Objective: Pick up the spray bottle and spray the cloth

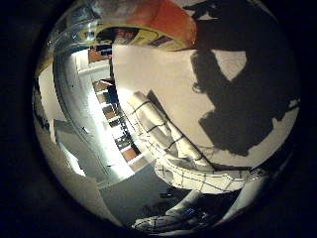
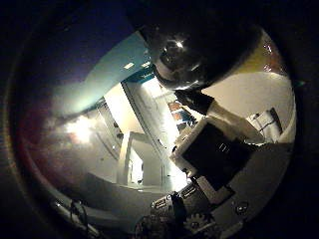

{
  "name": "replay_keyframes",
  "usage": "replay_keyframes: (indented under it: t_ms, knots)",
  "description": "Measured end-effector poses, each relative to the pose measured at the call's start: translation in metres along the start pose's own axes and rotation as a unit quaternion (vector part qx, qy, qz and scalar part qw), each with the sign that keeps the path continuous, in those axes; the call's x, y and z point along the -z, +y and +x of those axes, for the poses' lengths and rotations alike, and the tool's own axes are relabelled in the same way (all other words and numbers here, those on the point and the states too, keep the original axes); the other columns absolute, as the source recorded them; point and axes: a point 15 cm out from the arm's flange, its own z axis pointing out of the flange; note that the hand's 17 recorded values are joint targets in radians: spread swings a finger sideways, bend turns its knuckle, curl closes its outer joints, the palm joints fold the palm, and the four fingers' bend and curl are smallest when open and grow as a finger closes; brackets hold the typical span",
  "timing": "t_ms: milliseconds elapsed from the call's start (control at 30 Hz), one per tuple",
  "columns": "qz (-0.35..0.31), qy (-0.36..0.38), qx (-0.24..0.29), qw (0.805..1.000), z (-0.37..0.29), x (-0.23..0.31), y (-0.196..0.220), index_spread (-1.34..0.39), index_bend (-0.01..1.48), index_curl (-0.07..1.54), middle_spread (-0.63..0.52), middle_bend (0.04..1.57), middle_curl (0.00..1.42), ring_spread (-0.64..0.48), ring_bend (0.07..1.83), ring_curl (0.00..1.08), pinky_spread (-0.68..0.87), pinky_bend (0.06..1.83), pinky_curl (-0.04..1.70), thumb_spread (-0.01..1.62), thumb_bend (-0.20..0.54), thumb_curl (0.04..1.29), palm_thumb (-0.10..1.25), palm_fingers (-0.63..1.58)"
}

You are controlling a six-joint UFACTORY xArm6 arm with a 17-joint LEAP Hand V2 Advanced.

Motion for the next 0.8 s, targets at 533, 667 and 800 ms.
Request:
replay_keyframes:
  t_ms: [533,667,800]
  knots:
    - [-0.002,-0.01,-0.007,1.0,0.009,-0.005,-0.015,-0.46,0.78,1.03,-0.33,0.98,1.05,-0.29,1.24,0.76,-0.32,1.11,0.74,0.94,-0.023,0.43,0.87,1.04]
    - [-0.002,-0.011,-0.005,1.0,0.009,-0.005,-0.015,-0.44,0.86,1.08,-0.32,1.02,1.1,-0.28,1.26,0.81,-0.29,1.16,0.82,0.94,-0.023,0.44,0.88,1.03]
    - [0.001,-0.018,0.005,1.0,0.001,-0.004,-0.015,-0.4,0.92,1.09,-0.31,1.06,1.11,-0.28,1.25,0.83,-0.27,1.16,0.88,0.93,-0.022,0.45,0.89,1.05]
